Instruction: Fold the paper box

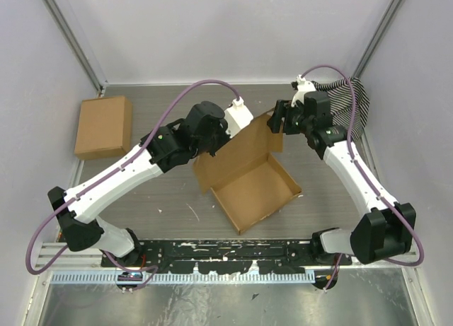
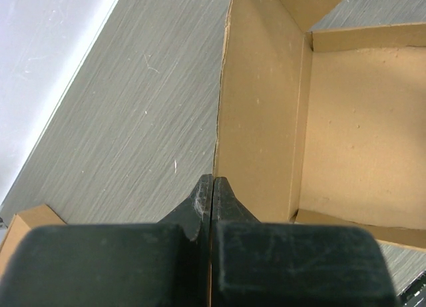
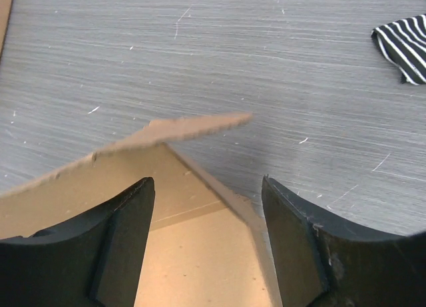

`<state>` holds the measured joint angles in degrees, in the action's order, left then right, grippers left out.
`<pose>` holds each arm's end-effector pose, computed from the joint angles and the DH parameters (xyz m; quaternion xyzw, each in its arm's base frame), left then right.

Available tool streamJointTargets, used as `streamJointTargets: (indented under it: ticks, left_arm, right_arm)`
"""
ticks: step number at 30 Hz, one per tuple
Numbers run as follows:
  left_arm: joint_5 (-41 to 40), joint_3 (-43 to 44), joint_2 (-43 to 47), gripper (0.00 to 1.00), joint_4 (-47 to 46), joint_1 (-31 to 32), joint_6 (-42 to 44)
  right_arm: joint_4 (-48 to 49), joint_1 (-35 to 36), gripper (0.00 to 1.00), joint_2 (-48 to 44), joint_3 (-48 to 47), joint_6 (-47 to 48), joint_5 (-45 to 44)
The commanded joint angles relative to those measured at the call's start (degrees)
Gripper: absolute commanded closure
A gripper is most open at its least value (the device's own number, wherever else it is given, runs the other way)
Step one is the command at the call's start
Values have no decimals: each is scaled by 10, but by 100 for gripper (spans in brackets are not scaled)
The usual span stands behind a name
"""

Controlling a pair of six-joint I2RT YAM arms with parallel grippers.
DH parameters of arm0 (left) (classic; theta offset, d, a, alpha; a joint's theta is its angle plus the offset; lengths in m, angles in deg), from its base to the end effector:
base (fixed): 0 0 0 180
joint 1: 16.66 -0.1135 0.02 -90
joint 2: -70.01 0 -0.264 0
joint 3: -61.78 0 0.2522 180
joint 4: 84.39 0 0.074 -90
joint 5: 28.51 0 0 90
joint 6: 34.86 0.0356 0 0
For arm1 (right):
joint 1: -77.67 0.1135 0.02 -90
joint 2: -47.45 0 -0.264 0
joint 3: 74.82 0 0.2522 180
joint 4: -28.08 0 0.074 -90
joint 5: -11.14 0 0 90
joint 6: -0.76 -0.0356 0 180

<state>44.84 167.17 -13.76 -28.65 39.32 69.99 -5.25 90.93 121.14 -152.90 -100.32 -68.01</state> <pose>0.1849 -0.2556 0.4082 0.4513 0.7517 -0.0431 0.4790 0.2833 0.0737 0.3335 -0.0643 0.8564 0.1862 0.4772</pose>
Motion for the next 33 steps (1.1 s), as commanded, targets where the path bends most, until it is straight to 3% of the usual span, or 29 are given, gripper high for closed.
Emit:
streamJointTargets:
  ticks: [1,8,13,17,19,22,24,30,33]
  left_arm:
    - [11,9,9,100,4,1,3]
    - [9,1,14,100,-7,0,4]
    - [5,1,10,100,-12,0,6]
    - [-17,-4,6,98,-26,1,4]
    - [-55,-7,3,85,-41,0,-4]
    - [-127,-4,-4,45,-62,-1,-22]
    - [-173,5,-11,29,-65,-2,-40]
    - [-246,49,-20,24,-8,-50,-140]
    - [-223,49,-10,24,22,-105,-208]
  right_arm:
    - [-15,-2,30,16,-46,36,-35]
    - [-22,-2,35,25,-49,47,-3]
    - [-15,-2,69,39,-48,42,43]
    - [-11,-1,85,37,-45,37,41]
    - [-2,-1,90,28,-35,35,33]
    - [12,-1,94,12,-20,26,11]
    - [22,-1,95,3,-10,18,-5]
    - [45,-1,95,-25,11,4,-39]
    - [50,-1,95,-34,16,3,-39]
